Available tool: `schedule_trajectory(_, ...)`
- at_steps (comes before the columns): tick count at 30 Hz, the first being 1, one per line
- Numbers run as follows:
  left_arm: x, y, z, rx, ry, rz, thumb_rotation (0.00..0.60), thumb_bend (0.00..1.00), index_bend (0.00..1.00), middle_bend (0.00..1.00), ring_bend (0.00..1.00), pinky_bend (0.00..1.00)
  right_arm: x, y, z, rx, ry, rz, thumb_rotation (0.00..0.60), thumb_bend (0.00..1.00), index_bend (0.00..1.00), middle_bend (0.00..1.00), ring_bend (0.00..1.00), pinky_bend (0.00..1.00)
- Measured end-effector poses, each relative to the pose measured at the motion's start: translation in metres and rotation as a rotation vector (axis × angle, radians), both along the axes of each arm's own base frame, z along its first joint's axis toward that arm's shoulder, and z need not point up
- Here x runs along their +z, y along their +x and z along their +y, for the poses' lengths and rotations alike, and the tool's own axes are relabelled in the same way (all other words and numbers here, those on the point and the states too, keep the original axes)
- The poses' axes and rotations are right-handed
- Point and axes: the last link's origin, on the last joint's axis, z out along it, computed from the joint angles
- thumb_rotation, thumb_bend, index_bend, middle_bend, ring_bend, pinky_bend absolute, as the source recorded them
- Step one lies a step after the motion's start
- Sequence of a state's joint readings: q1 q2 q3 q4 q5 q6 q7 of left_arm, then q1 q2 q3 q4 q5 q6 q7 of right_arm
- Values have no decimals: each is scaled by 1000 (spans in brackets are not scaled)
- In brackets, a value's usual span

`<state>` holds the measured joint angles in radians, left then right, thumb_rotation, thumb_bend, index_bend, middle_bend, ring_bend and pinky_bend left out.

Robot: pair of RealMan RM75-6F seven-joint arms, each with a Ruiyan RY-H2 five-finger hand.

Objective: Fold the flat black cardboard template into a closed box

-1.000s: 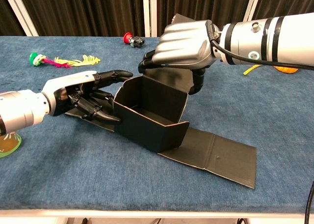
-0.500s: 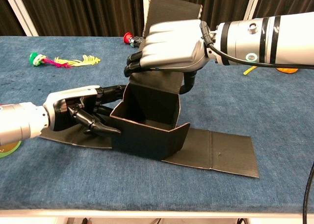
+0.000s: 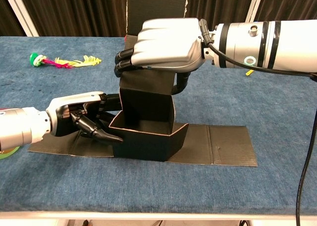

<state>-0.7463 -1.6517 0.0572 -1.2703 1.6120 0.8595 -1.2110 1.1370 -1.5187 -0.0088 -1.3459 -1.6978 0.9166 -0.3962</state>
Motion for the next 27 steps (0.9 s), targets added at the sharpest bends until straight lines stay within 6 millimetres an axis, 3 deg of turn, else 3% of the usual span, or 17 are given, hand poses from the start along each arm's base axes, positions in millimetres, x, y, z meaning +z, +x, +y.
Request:
schedule_trajectory(3, -1, 1, 0, -9, 12, 12, 600, 37, 199, 207, 478, 867, -1, -1, 1, -42, 31, -34, 600, 348, 11, 122, 686, 1000)
schedule_trajectory(8, -3, 2, -1, -21, 25, 32, 600, 36, 221, 231, 482, 867, -1, -4, 1, -158, 97, -86, 600, 208, 0, 5, 637, 1000)
schedule_trajectory(12, -3, 3, -1, -19, 27, 32, 600, 36, 237, 235, 482, 867, 3, -7, 0, -296, 175, -133, 600, 159, 0, 0, 593, 1000)
schedule_trajectory(21, 7, 3, 1, -13, 44, 17, 600, 36, 266, 276, 485, 868, 20, -13, -4, -521, 319, -300, 600, 159, 0, 0, 587, 1000)
schedule_trajectory(27, 20, 2, 7, 8, 42, 20, 600, 36, 272, 292, 485, 870, 40, -18, -5, -522, 344, -459, 600, 157, 0, 6, 590, 1000)
